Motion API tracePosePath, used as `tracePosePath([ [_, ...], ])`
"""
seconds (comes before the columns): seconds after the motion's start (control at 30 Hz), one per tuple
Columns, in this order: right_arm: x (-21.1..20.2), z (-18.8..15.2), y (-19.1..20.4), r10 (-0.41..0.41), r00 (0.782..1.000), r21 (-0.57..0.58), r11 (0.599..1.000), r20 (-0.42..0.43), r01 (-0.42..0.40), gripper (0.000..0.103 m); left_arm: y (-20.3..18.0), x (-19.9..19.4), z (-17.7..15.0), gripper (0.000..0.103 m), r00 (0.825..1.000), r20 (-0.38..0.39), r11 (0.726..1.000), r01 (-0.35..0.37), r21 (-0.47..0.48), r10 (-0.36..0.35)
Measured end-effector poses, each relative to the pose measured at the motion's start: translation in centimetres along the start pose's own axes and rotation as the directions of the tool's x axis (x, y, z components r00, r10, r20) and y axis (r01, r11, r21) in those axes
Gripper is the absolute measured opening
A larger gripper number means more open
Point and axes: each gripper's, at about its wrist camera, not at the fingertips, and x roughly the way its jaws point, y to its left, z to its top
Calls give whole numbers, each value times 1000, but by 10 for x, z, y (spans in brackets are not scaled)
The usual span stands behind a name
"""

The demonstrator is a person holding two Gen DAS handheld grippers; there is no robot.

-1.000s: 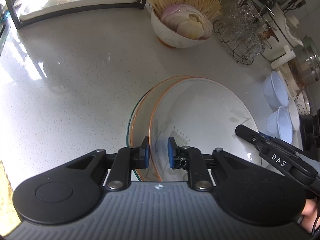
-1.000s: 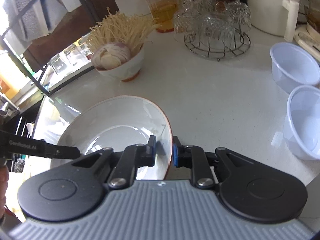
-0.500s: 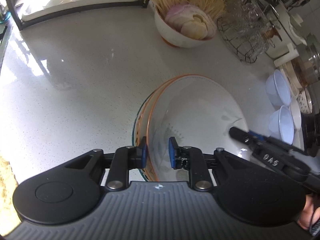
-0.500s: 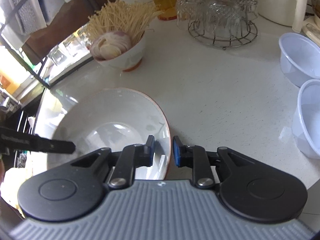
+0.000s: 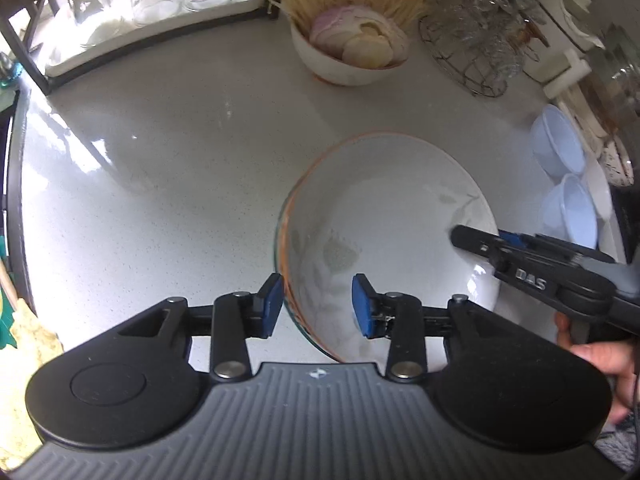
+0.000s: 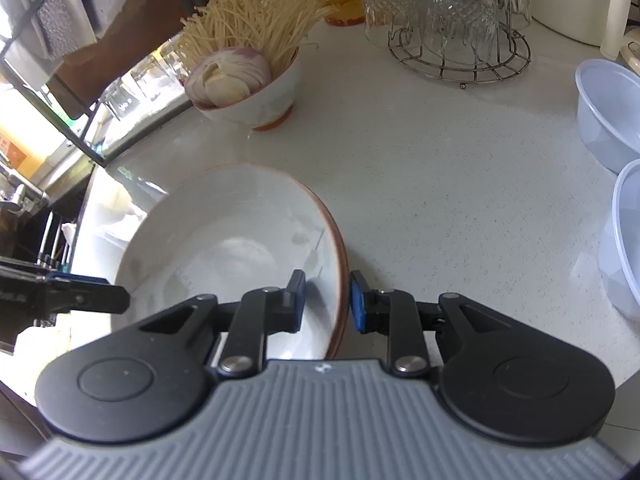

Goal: Organize plates and bowls
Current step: 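Lower the white plate onto the plate stack and open both grippers, then move both grippers to the rim of the white plastic bowl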

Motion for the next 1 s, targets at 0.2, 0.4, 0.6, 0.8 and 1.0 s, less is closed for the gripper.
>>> tracePosePath([
  [0.2, -6, 1, 1, -14, 1000, 8, 1000, 22, 14, 27, -11, -11, 3, 42, 999, 18, 1000, 28, 8, -28],
  [0.4, -44, 6, 3, -44, 990, -5, 999, 136, 45, 27, -35, -40, 8, 42, 991, 108, 996, 68, 56, -73],
  [0.6, -98, 16, 7, -51, 961, 30, 999, 270, 44, 27, -54, -89, 9, 42, 964, 253, 988, 43, 149, -80],
  [0.8, -150, 21, 15, -50, 929, 64, 998, 366, 29, 27, -67, -129, 5, 42, 928, 350, 971, 46, 235, -129],
  [1.0, -175, 28, 35, -57, 903, -39, 996, 425, 81, 27, -77, -139, 3, 42, 912, 387, 972, 49, 228, -137],
])
